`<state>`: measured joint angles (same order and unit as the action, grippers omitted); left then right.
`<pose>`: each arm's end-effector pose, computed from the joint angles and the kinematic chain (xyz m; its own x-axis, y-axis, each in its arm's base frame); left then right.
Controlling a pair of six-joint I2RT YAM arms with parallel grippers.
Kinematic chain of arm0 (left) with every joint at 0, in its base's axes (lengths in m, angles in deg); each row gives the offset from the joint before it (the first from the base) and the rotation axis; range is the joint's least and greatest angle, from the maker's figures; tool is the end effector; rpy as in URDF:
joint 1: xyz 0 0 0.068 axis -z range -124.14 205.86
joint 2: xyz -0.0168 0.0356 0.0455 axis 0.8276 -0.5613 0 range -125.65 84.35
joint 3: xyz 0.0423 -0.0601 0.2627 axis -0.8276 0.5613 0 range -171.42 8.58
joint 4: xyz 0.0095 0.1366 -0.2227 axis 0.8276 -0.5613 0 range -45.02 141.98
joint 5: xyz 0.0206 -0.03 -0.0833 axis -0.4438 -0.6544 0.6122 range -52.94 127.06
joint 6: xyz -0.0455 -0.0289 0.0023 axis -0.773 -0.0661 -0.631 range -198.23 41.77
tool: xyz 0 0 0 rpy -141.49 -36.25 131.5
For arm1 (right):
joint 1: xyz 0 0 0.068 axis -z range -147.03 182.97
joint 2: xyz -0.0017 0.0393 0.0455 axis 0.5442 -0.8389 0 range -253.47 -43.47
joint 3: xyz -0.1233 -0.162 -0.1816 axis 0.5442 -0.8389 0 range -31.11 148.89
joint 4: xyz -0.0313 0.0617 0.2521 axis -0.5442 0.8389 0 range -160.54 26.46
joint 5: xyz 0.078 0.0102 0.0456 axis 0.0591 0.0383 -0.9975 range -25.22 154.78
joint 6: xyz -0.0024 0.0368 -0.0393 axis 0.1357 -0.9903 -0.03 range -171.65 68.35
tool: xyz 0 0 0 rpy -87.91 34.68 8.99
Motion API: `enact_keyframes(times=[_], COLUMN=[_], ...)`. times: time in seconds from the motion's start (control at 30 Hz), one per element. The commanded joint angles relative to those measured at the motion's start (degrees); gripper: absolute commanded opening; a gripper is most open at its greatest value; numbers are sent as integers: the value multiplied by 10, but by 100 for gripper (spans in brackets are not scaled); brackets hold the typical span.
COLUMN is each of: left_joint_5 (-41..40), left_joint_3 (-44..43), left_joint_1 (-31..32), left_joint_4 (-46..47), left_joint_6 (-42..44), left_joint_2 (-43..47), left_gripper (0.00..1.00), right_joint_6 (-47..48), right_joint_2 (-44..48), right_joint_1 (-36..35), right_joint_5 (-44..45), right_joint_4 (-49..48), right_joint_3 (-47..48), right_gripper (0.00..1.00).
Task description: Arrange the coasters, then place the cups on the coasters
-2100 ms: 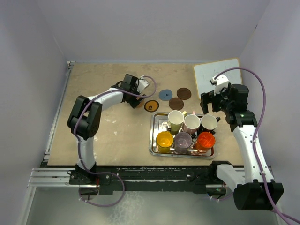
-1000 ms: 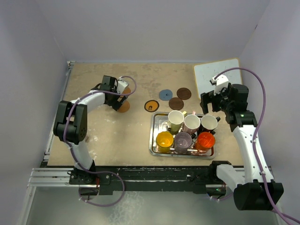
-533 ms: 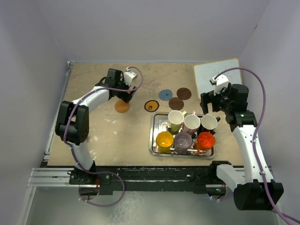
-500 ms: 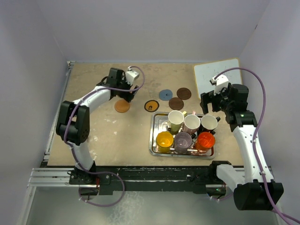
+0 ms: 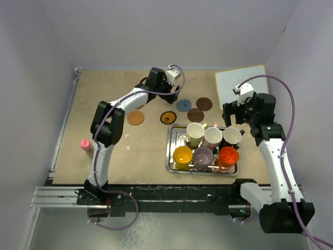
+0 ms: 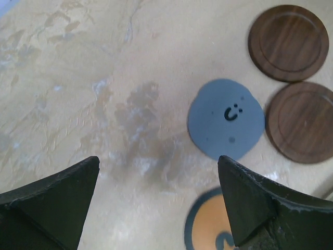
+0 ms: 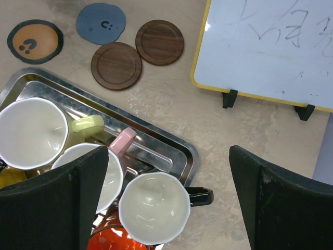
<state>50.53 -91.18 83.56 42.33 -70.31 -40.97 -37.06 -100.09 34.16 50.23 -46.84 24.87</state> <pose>0.4462 -0.2436 0.2147 -0.4200 0.3720 -0.8278 0.6851 0.7282 -0.0204 0.2193 0.0043 0.3465 -0.3463 -0.2367 -0.9078 -0.3058 0.9433 -0.1293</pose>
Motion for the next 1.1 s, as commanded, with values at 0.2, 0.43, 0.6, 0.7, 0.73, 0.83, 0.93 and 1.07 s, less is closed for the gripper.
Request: enact_keyframes(times=[0.2, 0.43, 0.6, 0.7, 0.73, 0.83, 0.93, 1.07], left_joint_5=[8, -8, -25, -34, -40, -57, -72, -80], left_joint_3=[-194, -237, -246, -253, -254, -255, -253, -227], left_joint_1=[44, 68, 82, 87, 88, 90, 90, 87], left_joint_4=[-47, -62, -68, -74, -75, -80, -92, -104], left_joint_6=[-31, -17, 0, 7, 11, 18, 28, 38], left_joint_2=[-127, -173, -192, -204, -208, -215, -216, -205], left_gripper=[92, 92, 92, 92, 92, 92, 92, 90], right_joint_6=[6, 6, 6, 5, 5, 5, 5, 5], right_joint_2=[-10, -18, -17, -14, -13, -12, -11, -10], right_joint_1=[4, 4, 6, 7, 7, 7, 7, 7], right_joint_5=[-2, 0, 0, -2, -3, -4, -5, -6], right_joint_4=[-12, -12, -12, -12, -11, -11, -11, -11], right_joint_3=[1, 1, 1, 0, 0, 0, 0, 1], right_gripper=[100, 100, 100, 100, 100, 100, 100, 100])
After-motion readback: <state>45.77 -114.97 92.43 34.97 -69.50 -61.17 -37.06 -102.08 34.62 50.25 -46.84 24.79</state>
